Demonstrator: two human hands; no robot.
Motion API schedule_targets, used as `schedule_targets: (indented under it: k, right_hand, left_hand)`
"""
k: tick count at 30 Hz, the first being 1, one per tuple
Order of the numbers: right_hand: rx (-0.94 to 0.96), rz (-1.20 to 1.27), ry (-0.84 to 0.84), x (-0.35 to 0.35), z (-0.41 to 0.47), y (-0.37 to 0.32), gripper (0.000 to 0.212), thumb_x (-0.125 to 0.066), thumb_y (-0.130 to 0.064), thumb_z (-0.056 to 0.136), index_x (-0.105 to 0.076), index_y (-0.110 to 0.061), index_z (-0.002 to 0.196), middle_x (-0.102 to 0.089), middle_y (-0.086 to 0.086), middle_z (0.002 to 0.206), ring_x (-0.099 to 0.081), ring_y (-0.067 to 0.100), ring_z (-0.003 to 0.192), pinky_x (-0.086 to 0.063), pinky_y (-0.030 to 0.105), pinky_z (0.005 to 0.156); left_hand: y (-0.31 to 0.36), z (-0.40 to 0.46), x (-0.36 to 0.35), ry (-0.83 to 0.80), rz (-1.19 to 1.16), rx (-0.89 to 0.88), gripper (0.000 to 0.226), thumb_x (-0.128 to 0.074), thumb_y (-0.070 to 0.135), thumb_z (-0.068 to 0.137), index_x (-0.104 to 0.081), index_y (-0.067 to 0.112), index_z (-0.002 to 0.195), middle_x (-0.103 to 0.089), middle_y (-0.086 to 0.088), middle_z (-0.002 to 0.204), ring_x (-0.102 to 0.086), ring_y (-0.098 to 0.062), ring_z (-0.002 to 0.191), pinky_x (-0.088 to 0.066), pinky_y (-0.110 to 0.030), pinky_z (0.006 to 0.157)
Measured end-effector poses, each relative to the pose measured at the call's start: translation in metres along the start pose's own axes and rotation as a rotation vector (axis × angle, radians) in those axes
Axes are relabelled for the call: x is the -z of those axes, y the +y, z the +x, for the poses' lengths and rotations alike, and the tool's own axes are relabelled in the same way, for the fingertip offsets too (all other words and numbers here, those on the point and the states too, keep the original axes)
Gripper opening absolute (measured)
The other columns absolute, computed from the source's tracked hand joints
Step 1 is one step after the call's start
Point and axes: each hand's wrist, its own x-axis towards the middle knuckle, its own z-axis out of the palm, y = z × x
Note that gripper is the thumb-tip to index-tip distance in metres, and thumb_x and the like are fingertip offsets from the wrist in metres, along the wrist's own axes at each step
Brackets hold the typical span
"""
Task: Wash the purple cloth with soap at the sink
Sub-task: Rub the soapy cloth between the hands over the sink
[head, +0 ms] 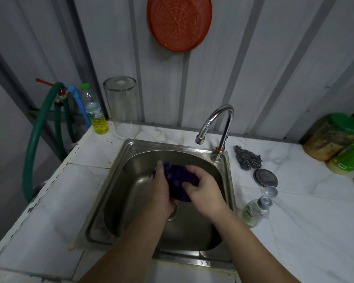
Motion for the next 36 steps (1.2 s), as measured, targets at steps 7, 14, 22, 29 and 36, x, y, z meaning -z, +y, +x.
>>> schedule_targets:
  k: [7,14,22,29,36]
  right_hand:
    - [0.499,-0.666,0.149,0.009,-0.011,0.009,0.032,-0.054,-0.020,0.095,-0.069,-0.013,0.122,-0.048,0.006,0.120,-0.045,0.021,0.114,-0.039,0.026,0.101]
    - [0.660,-0.384,0.113,-0.029,-0.027,0.000,0.021,-0.056,-0.030,0.092,-0.059,-0.010,0.086,-0.059,0.005,0.080,-0.053,0.020,0.073,-0.045,0.037,0.066]
    - [-0.326,0.050,0.251,-0.016,0.055,0.009,0.037,-0.056,-0.047,0.093,-0.071,-0.019,0.075,-0.075,0.008,0.083,-0.071,0.027,0.087,-0.056,0.042,0.089]
    - [0.105,-0.011,0.272,-0.039,0.002,0.007,0.050,-0.046,-0.053,0.094,-0.065,-0.014,0.069,-0.067,0.006,0.061,-0.065,0.023,0.060,-0.055,0.046,0.063]
    - [-0.022,0.001,0.343,-0.029,0.018,-0.014,0.048,-0.055,-0.048,0.095,-0.066,-0.015,0.060,-0.070,0.004,0.062,-0.068,0.021,0.066,-0.054,0.034,0.066]
  left_hand:
    - [0.023,0.019,0.000,0.018,0.042,-0.081,0.054,-0.079,0.025,0.073,-0.063,0.009,0.122,-0.076,-0.015,0.105,-0.075,-0.032,0.092,-0.062,-0.042,0.071]
    - [0.027,-0.003,-0.002,-0.181,0.199,0.139,0.054,-0.058,0.047,0.097,-0.059,0.015,0.054,-0.056,-0.002,0.049,-0.058,-0.016,0.045,-0.047,-0.027,0.059]
    - [0.018,-0.009,-0.026,0.035,0.340,-0.034,0.016,-0.062,0.020,0.090,-0.071,0.010,0.083,-0.071,-0.016,0.085,-0.070,-0.032,0.081,-0.060,-0.047,0.079]
    - [0.032,0.010,-0.022,0.127,0.335,0.026,0.042,-0.074,0.051,0.083,-0.068,0.010,0.084,-0.069,-0.007,0.074,-0.067,-0.024,0.070,-0.058,-0.037,0.079]
    - [0.024,0.012,-0.029,0.091,0.327,0.001,0.035,-0.065,0.040,0.090,-0.064,0.010,0.072,-0.063,-0.009,0.067,-0.062,-0.026,0.063,-0.052,-0.036,0.074]
